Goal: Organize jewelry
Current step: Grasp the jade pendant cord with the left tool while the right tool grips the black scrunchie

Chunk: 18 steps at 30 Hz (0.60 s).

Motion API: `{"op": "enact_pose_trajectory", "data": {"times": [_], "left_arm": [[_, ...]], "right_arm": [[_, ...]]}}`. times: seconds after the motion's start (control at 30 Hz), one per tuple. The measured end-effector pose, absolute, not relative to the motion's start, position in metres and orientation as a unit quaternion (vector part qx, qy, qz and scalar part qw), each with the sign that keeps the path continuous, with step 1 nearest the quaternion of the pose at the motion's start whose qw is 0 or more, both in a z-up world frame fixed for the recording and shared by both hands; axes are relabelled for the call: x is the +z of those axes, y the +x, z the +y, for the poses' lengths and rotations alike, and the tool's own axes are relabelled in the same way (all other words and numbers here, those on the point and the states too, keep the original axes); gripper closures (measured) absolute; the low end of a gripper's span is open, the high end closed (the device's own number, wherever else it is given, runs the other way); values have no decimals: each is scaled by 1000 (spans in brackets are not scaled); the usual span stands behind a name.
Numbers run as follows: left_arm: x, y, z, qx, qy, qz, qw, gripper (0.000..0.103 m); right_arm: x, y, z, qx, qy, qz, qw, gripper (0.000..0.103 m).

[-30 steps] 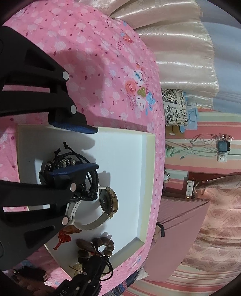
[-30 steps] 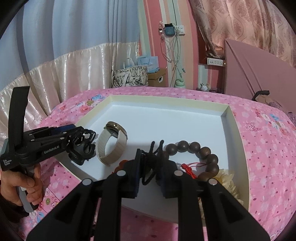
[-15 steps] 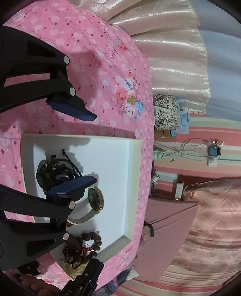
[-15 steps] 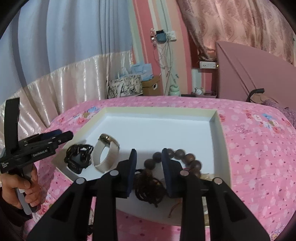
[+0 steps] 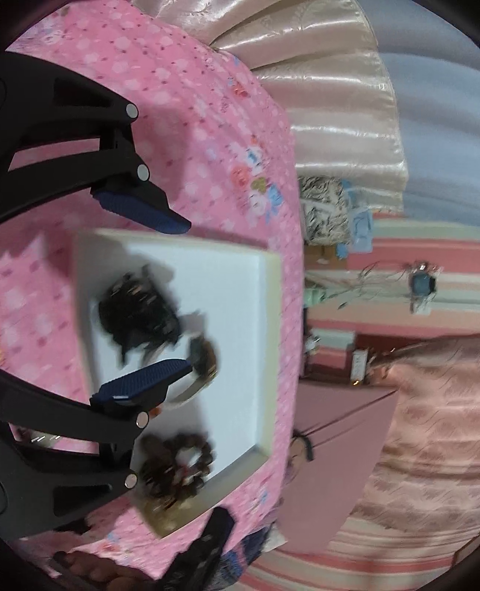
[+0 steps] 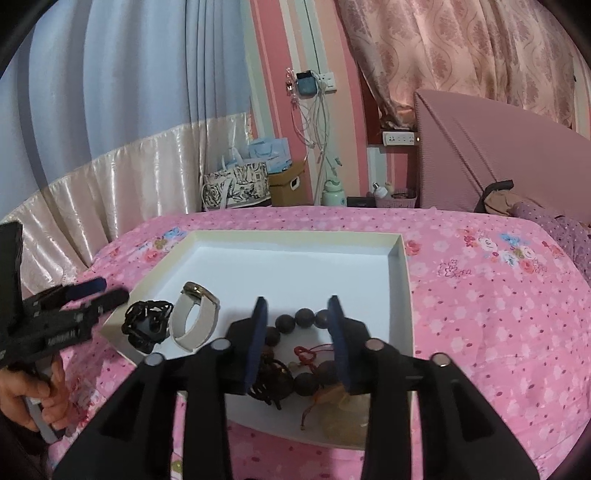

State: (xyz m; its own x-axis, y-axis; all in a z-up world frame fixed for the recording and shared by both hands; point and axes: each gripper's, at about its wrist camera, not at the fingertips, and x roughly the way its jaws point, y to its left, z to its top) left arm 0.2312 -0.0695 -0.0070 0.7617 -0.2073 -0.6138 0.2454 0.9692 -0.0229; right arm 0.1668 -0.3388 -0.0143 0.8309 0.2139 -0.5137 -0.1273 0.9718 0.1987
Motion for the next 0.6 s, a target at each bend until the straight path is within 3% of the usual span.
{"op": "enact_pose_trajectory", "data": {"times": [0.2, 0.43, 0.6], "left_arm": [[-25, 176, -76, -150, 78, 349, 922, 31], [-46, 138, -78, -185, 77, 364, 910, 31], [-48, 126, -97, -214, 94, 357, 904, 31]], "right_arm": [[-16, 134, -336, 118, 50, 307, 943, 55], [-52, 78, -349, 126, 54, 356, 925, 55], [-70, 68, -355, 172, 102, 348, 916, 55]]}}
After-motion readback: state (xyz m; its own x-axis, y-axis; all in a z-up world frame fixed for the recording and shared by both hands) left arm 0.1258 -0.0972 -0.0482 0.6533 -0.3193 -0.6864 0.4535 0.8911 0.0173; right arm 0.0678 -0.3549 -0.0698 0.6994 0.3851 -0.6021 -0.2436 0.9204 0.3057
